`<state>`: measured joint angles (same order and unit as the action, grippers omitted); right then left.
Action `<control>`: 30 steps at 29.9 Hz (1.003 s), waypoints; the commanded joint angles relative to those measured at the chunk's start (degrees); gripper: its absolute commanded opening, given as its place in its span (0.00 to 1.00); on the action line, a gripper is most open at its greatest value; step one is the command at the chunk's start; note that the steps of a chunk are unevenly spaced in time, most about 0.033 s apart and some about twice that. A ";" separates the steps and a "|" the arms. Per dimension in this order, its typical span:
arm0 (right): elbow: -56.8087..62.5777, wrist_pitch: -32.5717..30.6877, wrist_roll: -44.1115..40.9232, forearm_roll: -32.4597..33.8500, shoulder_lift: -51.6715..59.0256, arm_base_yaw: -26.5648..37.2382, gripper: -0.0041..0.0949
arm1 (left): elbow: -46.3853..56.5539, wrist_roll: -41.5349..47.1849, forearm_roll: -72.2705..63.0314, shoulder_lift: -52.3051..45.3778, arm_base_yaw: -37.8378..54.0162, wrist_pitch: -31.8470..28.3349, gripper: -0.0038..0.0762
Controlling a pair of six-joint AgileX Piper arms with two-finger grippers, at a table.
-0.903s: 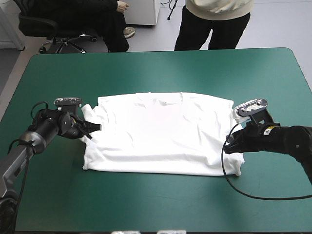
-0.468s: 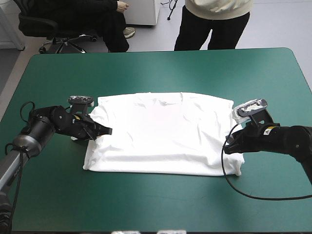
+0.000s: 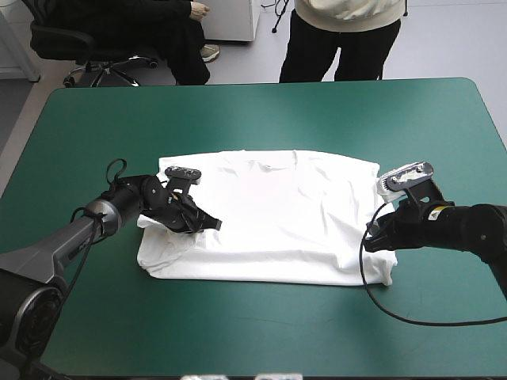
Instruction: Fold the cloth
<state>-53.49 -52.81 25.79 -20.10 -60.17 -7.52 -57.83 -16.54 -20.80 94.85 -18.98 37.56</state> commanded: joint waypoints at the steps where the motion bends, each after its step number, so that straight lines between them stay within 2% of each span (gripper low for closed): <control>1: -1.88 1.60 1.08 -1.45 1.06 0.45 0.48 | -0.84 -1.23 -0.66 -0.85 -0.55 0.28 0.20; 5: -1.88 3.21 1.08 -1.15 1.06 0.45 0.54 | -2.59 -1.77 -0.66 -4.90 -0.55 4.09 0.50; 7: -1.88 4.58 0.97 -0.05 1.06 0.45 0.55 | -4.27 -1.77 -0.66 -7.73 -0.55 5.84 0.59; 11: -1.96 8.68 -7.87 9.04 0.93 0.75 0.55 | -8.54 -1.37 -0.37 -15.03 -0.55 8.76 0.60; 14: -1.96 12.26 -12.35 13.53 -0.65 4.54 0.55 | -11.58 0.06 1.86 -19.90 -0.55 10.62 0.60; 18: -2.08 13.84 -9.10 11.16 -7.08 10.43 0.55 | -13.05 1.97 5.68 -24.40 -0.55 11.01 0.60; 26: -2.58 16.09 -1.69 2.60 -21.69 10.73 0.55 | -12.70 4.66 8.95 -24.96 -0.55 13.36 0.60; 30: -4.63 16.46 -1.46 2.01 -27.35 10.73 0.55 | -12.70 4.66 9.32 -24.96 -0.55 13.36 0.60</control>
<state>-55.01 -38.65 23.26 -16.50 -86.08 2.77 -69.08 -12.52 -11.09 71.22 -19.29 53.07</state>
